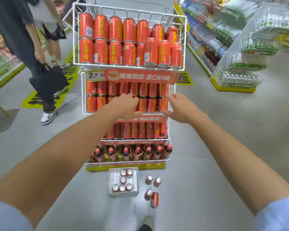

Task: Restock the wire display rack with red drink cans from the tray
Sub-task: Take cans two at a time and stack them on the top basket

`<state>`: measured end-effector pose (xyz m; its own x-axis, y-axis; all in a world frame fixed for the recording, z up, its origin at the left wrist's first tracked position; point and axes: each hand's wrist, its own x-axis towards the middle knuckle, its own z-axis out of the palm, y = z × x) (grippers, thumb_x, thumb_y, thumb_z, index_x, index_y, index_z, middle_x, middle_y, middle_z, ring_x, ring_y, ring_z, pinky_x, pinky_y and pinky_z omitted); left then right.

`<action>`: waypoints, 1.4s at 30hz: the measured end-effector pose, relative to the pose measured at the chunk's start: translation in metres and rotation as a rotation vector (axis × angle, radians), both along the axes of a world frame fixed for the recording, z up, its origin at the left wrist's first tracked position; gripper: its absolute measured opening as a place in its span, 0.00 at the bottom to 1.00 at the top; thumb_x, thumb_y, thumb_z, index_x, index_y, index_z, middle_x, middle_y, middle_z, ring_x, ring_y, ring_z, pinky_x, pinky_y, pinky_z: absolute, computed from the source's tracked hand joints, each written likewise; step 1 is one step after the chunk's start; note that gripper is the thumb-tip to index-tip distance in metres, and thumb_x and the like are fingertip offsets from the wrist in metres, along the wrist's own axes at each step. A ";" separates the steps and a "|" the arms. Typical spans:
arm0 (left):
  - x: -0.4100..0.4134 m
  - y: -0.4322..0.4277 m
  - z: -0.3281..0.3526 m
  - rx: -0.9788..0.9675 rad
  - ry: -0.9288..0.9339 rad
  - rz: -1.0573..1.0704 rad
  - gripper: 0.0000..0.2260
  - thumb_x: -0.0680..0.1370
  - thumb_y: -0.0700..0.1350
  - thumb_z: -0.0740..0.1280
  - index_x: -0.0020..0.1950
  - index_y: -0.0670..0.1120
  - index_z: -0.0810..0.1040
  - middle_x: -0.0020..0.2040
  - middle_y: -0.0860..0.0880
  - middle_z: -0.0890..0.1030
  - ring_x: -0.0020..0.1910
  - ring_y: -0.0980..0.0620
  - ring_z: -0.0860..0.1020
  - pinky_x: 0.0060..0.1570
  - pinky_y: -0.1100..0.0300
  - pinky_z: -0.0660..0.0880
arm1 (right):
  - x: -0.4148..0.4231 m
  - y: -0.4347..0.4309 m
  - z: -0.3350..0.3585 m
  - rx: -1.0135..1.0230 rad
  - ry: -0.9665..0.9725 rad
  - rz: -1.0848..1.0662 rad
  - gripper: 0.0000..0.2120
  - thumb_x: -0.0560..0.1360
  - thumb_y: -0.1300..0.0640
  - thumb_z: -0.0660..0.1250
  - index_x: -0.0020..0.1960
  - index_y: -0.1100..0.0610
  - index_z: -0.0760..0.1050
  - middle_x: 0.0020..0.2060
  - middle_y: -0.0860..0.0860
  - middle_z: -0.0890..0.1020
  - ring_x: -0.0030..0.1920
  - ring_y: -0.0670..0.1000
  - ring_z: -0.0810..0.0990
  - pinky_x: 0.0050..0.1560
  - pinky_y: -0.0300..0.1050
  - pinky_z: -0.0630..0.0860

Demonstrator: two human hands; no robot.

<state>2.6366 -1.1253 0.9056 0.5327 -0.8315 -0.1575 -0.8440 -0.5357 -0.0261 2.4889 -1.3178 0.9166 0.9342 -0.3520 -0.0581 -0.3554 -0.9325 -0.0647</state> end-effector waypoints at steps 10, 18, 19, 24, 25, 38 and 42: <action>-0.001 0.037 -0.126 0.047 0.177 0.143 0.27 0.81 0.63 0.63 0.67 0.41 0.74 0.62 0.39 0.78 0.61 0.38 0.77 0.59 0.45 0.77 | 0.020 0.028 -0.149 0.157 0.094 0.124 0.30 0.80 0.42 0.67 0.74 0.59 0.70 0.69 0.61 0.74 0.70 0.64 0.72 0.67 0.62 0.75; -0.022 0.089 -0.303 0.193 0.412 0.280 0.25 0.80 0.60 0.66 0.67 0.43 0.73 0.63 0.40 0.78 0.63 0.37 0.77 0.61 0.45 0.76 | 0.009 0.061 -0.333 0.307 0.315 0.196 0.29 0.80 0.43 0.67 0.73 0.59 0.69 0.68 0.61 0.73 0.69 0.64 0.72 0.63 0.61 0.77; -0.025 0.096 -0.326 0.220 0.438 0.296 0.25 0.80 0.60 0.66 0.69 0.43 0.72 0.65 0.40 0.77 0.65 0.37 0.76 0.62 0.44 0.76 | 0.005 0.065 -0.356 0.315 0.350 0.200 0.29 0.80 0.43 0.67 0.74 0.59 0.69 0.69 0.61 0.73 0.70 0.64 0.72 0.63 0.61 0.76; -0.033 0.116 -0.436 0.351 0.519 0.362 0.28 0.82 0.61 0.63 0.75 0.43 0.68 0.68 0.41 0.74 0.69 0.39 0.73 0.64 0.45 0.74 | -0.004 0.080 -0.464 0.345 0.501 0.185 0.29 0.81 0.43 0.65 0.76 0.58 0.67 0.71 0.59 0.72 0.72 0.63 0.70 0.63 0.59 0.75; -0.032 0.118 -0.459 0.354 0.533 0.366 0.28 0.82 0.61 0.63 0.75 0.43 0.68 0.69 0.41 0.74 0.69 0.40 0.73 0.64 0.45 0.74 | -0.003 0.082 -0.486 0.339 0.518 0.185 0.29 0.81 0.43 0.65 0.76 0.58 0.68 0.71 0.59 0.73 0.71 0.63 0.71 0.63 0.59 0.75; 0.041 0.098 -0.788 0.245 0.538 0.335 0.26 0.80 0.60 0.65 0.70 0.43 0.73 0.65 0.41 0.76 0.67 0.40 0.75 0.63 0.44 0.75 | 0.077 0.079 -0.812 0.325 0.519 0.184 0.28 0.82 0.45 0.64 0.77 0.58 0.67 0.74 0.59 0.71 0.74 0.62 0.70 0.64 0.58 0.76; 0.052 0.091 -0.868 0.213 0.526 0.329 0.24 0.80 0.60 0.64 0.68 0.43 0.74 0.63 0.41 0.77 0.66 0.39 0.75 0.60 0.46 0.76 | 0.089 0.074 -0.897 0.345 0.482 0.175 0.27 0.81 0.44 0.64 0.75 0.57 0.69 0.71 0.60 0.73 0.70 0.63 0.74 0.64 0.59 0.78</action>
<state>2.6885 -1.0342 0.0374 0.5607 -0.5602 -0.6098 -0.5665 -0.7966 0.2110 2.5775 -1.2442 0.0198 0.8165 -0.0814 -0.5716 -0.2633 -0.9335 -0.2432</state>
